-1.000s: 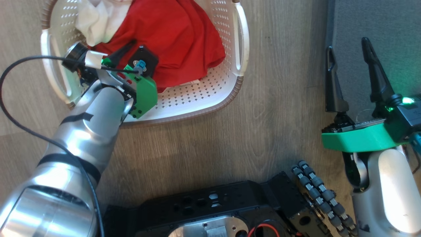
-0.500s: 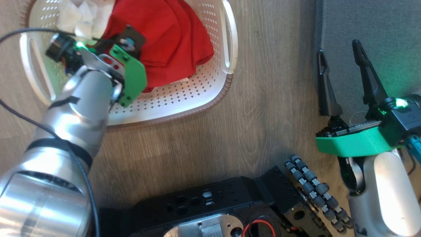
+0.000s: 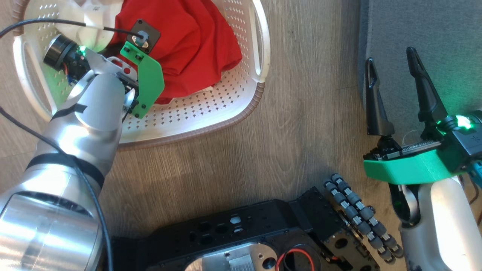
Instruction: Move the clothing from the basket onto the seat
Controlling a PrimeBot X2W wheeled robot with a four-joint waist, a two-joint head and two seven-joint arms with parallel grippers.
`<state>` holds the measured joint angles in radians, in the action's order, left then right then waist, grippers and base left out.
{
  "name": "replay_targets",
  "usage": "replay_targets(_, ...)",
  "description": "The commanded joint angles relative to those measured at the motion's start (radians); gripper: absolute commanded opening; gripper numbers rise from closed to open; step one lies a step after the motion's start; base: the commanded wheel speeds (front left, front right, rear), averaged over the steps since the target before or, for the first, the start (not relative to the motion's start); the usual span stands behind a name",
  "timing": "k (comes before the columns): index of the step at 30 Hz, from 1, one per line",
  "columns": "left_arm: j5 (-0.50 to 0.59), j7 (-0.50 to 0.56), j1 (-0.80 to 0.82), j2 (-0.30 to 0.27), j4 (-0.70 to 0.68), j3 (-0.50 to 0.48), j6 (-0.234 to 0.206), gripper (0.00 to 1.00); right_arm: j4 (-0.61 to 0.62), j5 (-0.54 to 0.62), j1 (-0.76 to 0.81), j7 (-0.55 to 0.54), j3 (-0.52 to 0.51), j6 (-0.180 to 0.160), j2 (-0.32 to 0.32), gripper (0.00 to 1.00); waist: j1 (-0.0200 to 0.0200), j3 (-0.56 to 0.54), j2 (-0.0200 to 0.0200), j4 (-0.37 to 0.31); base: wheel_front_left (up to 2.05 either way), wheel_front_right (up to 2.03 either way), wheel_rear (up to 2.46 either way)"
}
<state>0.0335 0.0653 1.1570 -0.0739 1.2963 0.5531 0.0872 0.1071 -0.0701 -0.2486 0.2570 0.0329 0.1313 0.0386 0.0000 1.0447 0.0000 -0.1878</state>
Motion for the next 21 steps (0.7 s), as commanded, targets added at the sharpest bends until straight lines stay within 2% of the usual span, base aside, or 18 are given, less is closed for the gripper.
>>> replay_targets(1, -0.006, 0.011, -0.01, -0.027, -0.006, -0.006, -0.007, 1.0, 0.016, -0.001, 0.077, 0.005, 0.001, -0.001, 0.012, 1.0, 0.0, 0.002, 0.0, -0.001, 0.0, 0.0, 0.0)
replay_targets(3, -0.006, 0.017, -0.008, -0.027, -0.006, 0.001, -0.004, 0.0, 0.016, -0.002, 0.076, 0.005, 0.001, -0.001, 0.012, 1.0, 0.0, 0.004, 0.0, -0.002, 0.0, 0.0, 0.0)
replay_targets(8, -0.009, 0.02, -0.012, -0.028, -0.006, 0.013, -0.001, 0.0, 0.015, -0.006, 0.074, 0.005, -0.001, -0.001, 0.012, 1.0, 0.0, 0.005, 0.0, 0.0, 0.0, 0.0, 0.0)
replay_targets(17, -0.031, 0.008, -0.028, -0.05, -0.006, 0.012, -0.028, 0.0, 0.001, -0.029, 0.036, 0.005, 0.017, -0.001, 0.012, 1.0, 0.0, -0.016, 0.0, -0.019, 0.0, 0.0, 0.0)
replay_targets(21, -0.056, -0.014, -0.039, -0.056, -0.006, -0.002, -0.027, 0.0, -0.011, -0.035, 0.003, 0.005, 0.028, -0.001, 0.012, 1.0, 0.0, -0.029, 0.0, -0.022, 0.0, 0.0, 0.0)
